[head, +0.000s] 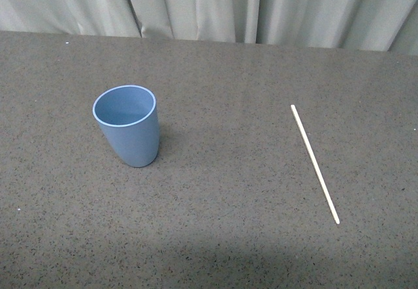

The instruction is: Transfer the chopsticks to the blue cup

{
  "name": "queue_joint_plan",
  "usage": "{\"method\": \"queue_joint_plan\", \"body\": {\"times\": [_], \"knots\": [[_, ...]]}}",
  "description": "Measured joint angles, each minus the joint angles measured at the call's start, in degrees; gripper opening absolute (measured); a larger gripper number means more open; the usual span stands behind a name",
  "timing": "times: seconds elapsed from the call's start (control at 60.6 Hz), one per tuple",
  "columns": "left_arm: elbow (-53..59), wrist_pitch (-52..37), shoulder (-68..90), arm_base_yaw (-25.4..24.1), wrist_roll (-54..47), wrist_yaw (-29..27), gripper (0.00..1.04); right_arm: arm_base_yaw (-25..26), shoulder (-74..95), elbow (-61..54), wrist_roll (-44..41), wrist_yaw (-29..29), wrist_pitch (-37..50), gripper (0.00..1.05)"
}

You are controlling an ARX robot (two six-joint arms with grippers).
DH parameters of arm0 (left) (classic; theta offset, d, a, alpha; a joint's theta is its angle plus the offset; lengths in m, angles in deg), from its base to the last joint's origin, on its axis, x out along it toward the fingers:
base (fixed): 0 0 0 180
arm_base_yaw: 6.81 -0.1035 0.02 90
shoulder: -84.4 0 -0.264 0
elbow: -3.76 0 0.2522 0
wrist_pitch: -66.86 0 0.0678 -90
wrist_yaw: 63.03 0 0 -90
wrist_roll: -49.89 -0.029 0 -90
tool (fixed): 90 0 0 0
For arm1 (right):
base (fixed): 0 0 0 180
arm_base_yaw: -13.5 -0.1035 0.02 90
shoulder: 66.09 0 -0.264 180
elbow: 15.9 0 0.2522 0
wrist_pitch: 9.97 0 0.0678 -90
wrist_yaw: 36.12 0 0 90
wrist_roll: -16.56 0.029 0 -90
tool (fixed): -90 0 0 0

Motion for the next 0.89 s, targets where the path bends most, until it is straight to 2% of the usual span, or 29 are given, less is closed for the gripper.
{"method": "queue_joint_plan", "body": {"times": [0.083, 0.248, 0.429, 0.677, 0.892], "knots": [[0.0, 0.0, 0.0, 0.0, 0.0, 0.0, 0.98, -1.0, 12.7, 3.5, 1.9, 2.4, 2.8, 0.95], [0.0, 0.0, 0.0, 0.0, 0.0, 0.0, 0.98, -3.2, 39.5, 13.6, 8.7, 7.8, 3.0, 0.95], [0.0, 0.0, 0.0, 0.0, 0.0, 0.0, 0.98, -3.8, 60.3, 26.2, 13.7, 10.2, -2.6, 0.95], [0.0, 0.0, 0.0, 0.0, 0.0, 0.0, 0.98, -4.9, 80.5, 42.2, 20.1, 11.0, -12.4, 0.95], [0.0, 0.0, 0.0, 0.0, 0.0, 0.0, 0.98, -6.7, 90.7, 53.6, 22.8, 10.2, -17.7, 0.95]]}}
